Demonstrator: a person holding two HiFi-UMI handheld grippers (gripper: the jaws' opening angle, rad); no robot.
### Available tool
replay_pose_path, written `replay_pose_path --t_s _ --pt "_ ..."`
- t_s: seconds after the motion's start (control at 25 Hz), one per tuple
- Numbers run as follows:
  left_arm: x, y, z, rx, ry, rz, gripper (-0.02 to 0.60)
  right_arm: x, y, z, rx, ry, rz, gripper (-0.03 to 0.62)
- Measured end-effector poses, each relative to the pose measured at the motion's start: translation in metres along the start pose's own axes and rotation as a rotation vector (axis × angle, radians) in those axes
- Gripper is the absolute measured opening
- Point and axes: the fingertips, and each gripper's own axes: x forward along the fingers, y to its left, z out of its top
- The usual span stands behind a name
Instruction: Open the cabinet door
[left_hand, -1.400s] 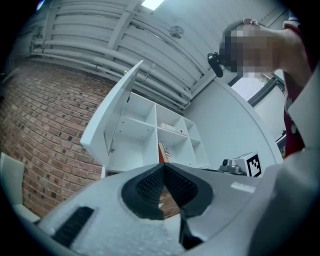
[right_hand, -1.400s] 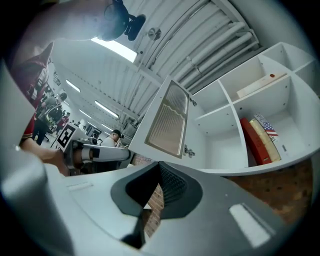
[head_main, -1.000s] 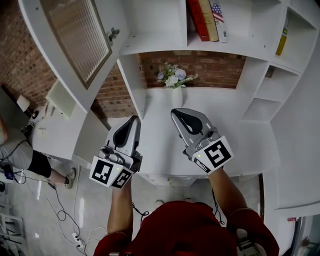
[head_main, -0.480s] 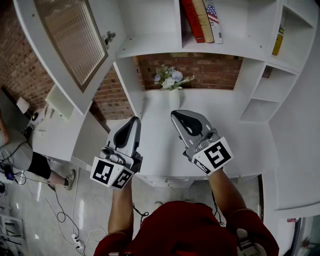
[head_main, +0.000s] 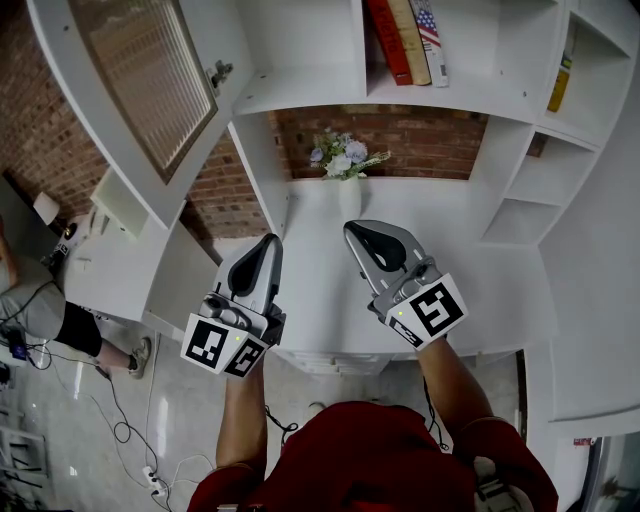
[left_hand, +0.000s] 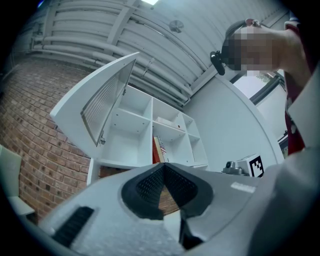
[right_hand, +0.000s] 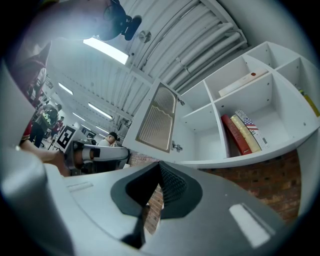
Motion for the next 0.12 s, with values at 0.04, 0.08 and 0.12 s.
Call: replay_pose_path --t_s 0.04,0.08,0.12 --pt "-0.0002 0.0003 -0.0006 0.000 0.000 0.000 -0.002 0.0001 -0.0002 -0.0006 0.001 0.000 0.000 0.011" --pt "-0.0003 0.0005 -0.0011 -0.001 0.001 0.000 -0.002 0.0001 -0.0004 -0.0011 0.001 0.001 -0.001 0.011" --pt "-0.0005 0.0008 -0.0016 -0.001 0.001 0.000 -0.002 0.0002 -0.0006 -0.0016 0.001 0.001 -0.001 0.011"
